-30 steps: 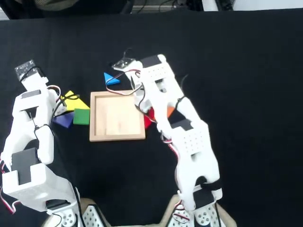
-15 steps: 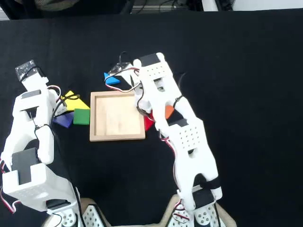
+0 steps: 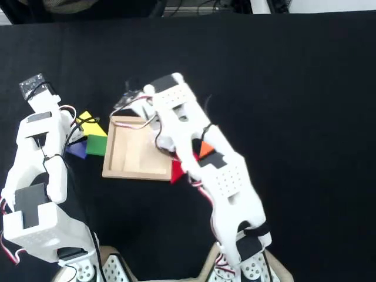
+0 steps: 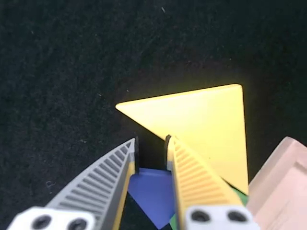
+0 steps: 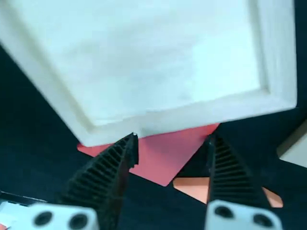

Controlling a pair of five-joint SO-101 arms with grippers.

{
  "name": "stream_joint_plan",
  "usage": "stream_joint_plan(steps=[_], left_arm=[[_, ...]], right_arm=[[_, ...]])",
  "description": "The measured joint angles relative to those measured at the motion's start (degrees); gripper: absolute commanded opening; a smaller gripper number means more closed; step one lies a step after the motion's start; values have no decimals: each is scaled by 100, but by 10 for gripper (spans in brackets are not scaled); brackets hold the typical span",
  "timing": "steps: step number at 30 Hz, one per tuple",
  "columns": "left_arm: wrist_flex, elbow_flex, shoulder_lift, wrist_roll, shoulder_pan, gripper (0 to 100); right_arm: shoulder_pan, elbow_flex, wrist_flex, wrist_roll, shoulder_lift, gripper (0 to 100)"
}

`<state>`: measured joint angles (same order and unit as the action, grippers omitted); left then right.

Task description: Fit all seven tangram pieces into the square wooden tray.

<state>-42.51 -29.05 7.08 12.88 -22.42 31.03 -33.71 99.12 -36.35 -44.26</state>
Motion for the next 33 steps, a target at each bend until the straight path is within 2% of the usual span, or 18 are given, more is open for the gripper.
stream_joint_plan(steps=[6,11,16,21,27,30,33], left_arm=[[0,0,0,0,0,123],[0,0,0,0,0,123],[0,0,18,0,0,123],[0,0,18,0,0,123],[0,0,18,0,0,123],[0,0,18,0,0,123],[0,0,18,0,0,123]], right_arm=[[369,0,0,316,580,225],[325,325,0,343,949,227],[132,1635,0,105,1380,224],[396,3165,-35,-545,2321,215],[826,4440,-756,-897,3455,6],[985,4677,-1081,-914,3525,35],[1064,4686,-1459,-932,3464,11]])
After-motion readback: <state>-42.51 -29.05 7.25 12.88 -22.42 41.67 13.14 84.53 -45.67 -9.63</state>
